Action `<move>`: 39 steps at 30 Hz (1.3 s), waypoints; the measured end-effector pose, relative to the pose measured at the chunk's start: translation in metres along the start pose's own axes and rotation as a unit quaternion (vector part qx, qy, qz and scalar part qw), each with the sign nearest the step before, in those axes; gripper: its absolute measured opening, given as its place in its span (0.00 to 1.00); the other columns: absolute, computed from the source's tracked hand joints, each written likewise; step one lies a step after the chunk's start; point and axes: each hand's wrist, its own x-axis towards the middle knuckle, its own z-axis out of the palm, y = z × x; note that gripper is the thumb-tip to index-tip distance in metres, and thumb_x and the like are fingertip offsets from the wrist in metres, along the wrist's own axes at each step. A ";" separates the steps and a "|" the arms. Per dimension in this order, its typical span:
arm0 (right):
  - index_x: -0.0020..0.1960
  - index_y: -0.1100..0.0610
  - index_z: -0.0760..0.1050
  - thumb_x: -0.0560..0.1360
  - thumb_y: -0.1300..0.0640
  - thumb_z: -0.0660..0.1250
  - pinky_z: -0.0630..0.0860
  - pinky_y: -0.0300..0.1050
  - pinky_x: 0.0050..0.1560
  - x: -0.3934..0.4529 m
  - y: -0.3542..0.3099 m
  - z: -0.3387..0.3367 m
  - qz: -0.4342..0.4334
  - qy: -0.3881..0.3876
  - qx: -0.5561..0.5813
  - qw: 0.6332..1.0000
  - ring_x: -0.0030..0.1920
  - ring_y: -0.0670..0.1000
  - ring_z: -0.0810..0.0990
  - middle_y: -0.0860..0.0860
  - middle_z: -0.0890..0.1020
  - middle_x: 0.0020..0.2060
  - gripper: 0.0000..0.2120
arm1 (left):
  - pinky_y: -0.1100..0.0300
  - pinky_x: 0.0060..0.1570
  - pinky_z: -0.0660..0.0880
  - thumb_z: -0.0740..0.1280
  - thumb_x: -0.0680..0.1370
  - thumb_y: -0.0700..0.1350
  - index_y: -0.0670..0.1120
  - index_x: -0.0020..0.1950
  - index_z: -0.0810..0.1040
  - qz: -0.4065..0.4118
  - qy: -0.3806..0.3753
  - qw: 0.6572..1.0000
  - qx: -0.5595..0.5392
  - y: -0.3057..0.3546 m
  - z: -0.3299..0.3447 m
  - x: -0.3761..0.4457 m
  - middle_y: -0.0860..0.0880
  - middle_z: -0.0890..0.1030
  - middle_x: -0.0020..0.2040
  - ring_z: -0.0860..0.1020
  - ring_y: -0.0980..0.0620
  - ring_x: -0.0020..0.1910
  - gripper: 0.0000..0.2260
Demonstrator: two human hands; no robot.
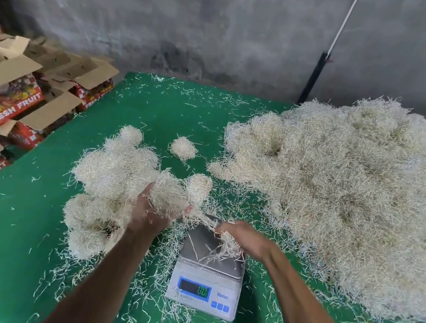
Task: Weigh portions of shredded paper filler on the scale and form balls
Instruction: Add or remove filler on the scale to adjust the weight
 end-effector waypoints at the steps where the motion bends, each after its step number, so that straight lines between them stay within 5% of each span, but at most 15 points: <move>1: 0.68 0.60 0.73 0.73 0.30 0.66 0.69 0.49 0.67 0.001 0.002 0.001 -0.008 0.014 0.011 1.000 0.70 0.67 0.73 0.69 0.72 0.70 0.38 | 0.75 0.27 0.74 0.66 0.80 0.45 0.56 0.51 0.74 0.001 -0.011 1.000 0.000 0.000 0.002 0.000 0.53 0.83 0.37 0.80 0.63 0.28 0.05; 2: 0.70 0.61 0.71 0.72 0.30 0.66 0.68 0.50 0.67 0.001 0.003 0.003 -0.015 0.028 0.033 0.999 0.69 0.60 0.74 0.63 0.73 0.70 0.40 | 0.73 0.31 0.76 0.64 0.80 0.47 0.54 0.51 0.75 0.005 -0.040 0.998 -0.049 0.000 0.003 0.001 0.50 0.82 0.38 0.81 0.59 0.29 0.01; 4: 0.69 0.59 0.71 0.71 0.32 0.67 0.71 0.52 0.66 -0.001 0.006 0.001 -0.031 0.065 0.096 0.993 0.66 0.50 0.74 0.51 0.74 0.66 0.38 | 0.64 0.50 0.79 0.60 0.83 0.49 0.46 0.56 0.77 0.045 -0.002 0.996 -0.074 0.003 0.019 -0.004 0.43 0.83 0.52 0.85 0.49 0.46 0.10; 6: 0.56 0.58 0.77 0.69 0.38 0.69 0.78 0.50 0.60 0.002 0.013 -0.008 -0.051 0.088 0.218 0.971 0.61 0.50 0.81 0.48 0.84 0.56 0.27 | 0.54 0.68 0.71 0.64 0.83 0.50 0.39 0.71 0.70 0.071 0.060 0.996 0.001 0.006 0.026 -0.001 0.38 0.74 0.71 0.74 0.40 0.69 0.21; 8: 0.49 0.58 0.77 0.73 0.43 0.67 0.74 0.60 0.68 0.000 0.019 -0.021 -0.052 0.137 0.301 0.942 0.63 0.51 0.77 0.49 0.83 0.59 0.17 | 0.45 0.73 0.66 0.71 0.79 0.51 0.35 0.78 0.58 0.113 0.118 0.981 0.102 -0.001 0.016 0.003 0.36 0.65 0.76 0.64 0.35 0.75 0.36; 10: 0.49 0.58 0.77 0.79 0.49 0.62 0.66 0.66 0.72 -0.002 0.027 -0.034 -0.057 0.187 0.315 0.929 0.67 0.54 0.72 0.49 0.81 0.61 0.12 | 0.41 0.70 0.69 0.74 0.76 0.50 0.34 0.77 0.57 0.130 0.150 0.968 0.155 -0.002 0.008 0.006 0.35 0.67 0.75 0.67 0.33 0.73 0.39; 13: 0.58 0.60 0.76 0.85 0.54 0.57 0.73 0.65 0.69 -0.002 0.040 -0.049 -0.074 0.264 0.325 0.905 0.62 0.56 0.75 0.47 0.82 0.53 0.13 | 0.44 0.68 0.73 0.74 0.76 0.50 0.35 0.76 0.60 0.156 0.166 0.962 0.150 -0.001 0.006 0.008 0.36 0.70 0.73 0.70 0.34 0.71 0.37; 17: 0.54 0.69 0.77 0.82 0.41 0.65 0.75 0.58 0.67 0.003 0.049 -0.054 -0.022 0.293 0.217 0.931 0.36 0.56 0.81 0.49 0.73 0.30 0.28 | 0.43 0.67 0.72 0.71 0.77 0.55 0.35 0.74 0.65 0.123 0.158 0.959 0.202 -0.013 0.009 0.015 0.35 0.70 0.72 0.71 0.34 0.69 0.34; 19: 0.73 0.69 0.69 0.78 0.42 0.71 0.78 0.58 0.65 0.002 0.046 -0.063 0.002 0.318 0.217 0.923 0.37 0.51 0.81 0.52 0.77 0.36 0.36 | 0.41 0.64 0.72 0.69 0.78 0.56 0.34 0.72 0.67 0.116 0.157 0.951 0.238 -0.021 0.014 0.015 0.34 0.73 0.69 0.73 0.34 0.67 0.32; 22: 0.80 0.66 0.59 0.77 0.47 0.74 0.83 0.42 0.42 -0.001 0.031 -0.092 -0.011 0.402 0.256 0.879 0.35 0.50 0.82 0.55 0.79 0.38 0.42 | 0.43 0.59 0.75 0.68 0.78 0.57 0.33 0.70 0.69 0.112 0.156 0.934 0.302 -0.032 0.018 0.018 0.33 0.74 0.67 0.75 0.33 0.64 0.32; 26: 0.80 0.64 0.62 0.75 0.36 0.72 0.77 0.56 0.68 -0.011 0.015 -0.137 -0.079 0.475 0.285 0.829 0.60 0.59 0.83 0.58 0.82 0.60 0.45 | 0.52 0.47 0.75 0.71 0.76 0.55 0.34 0.69 0.70 0.090 0.141 0.937 0.307 -0.040 0.024 0.022 0.35 0.76 0.65 0.77 0.35 0.62 0.31; 29: 0.73 0.62 0.68 0.79 0.34 0.67 0.74 0.60 0.71 -0.013 0.019 -0.142 -0.064 0.470 0.218 0.853 0.64 0.56 0.78 0.57 0.78 0.66 0.37 | 0.51 0.47 0.77 0.73 0.74 0.54 0.38 0.66 0.75 0.080 0.140 0.949 0.271 -0.046 0.033 0.025 0.37 0.79 0.63 0.79 0.36 0.59 0.27; 33: 0.72 0.61 0.74 0.82 0.50 0.69 0.78 0.37 0.47 -0.011 0.049 -0.126 0.017 0.541 0.077 0.837 0.45 0.50 0.80 0.57 0.78 0.69 0.23 | 0.53 0.41 0.81 0.67 0.80 0.49 0.50 0.58 0.82 0.065 0.033 0.963 0.261 -0.051 0.047 0.021 0.43 0.78 0.65 0.81 0.38 0.53 0.09; 36: 0.67 0.58 0.80 0.81 0.53 0.71 0.79 0.44 0.31 -0.008 0.069 -0.114 0.064 0.546 0.017 0.835 0.29 0.49 0.78 0.58 0.85 0.58 0.17 | 0.41 0.56 0.79 0.61 0.82 0.55 0.43 0.72 0.72 -0.055 -0.128 0.983 0.119 -0.049 0.046 0.018 0.33 0.74 0.68 0.77 0.33 0.62 0.23; 39: 0.58 0.56 0.84 0.83 0.54 0.68 0.70 0.41 0.23 -0.009 0.078 -0.096 0.040 0.519 0.007 0.853 0.23 0.49 0.74 0.56 0.88 0.47 0.09 | 0.53 0.33 0.82 0.69 0.77 0.59 0.40 0.71 0.71 -0.112 -0.156 0.977 0.089 -0.050 0.047 0.009 0.34 0.78 0.52 0.85 0.43 0.41 0.30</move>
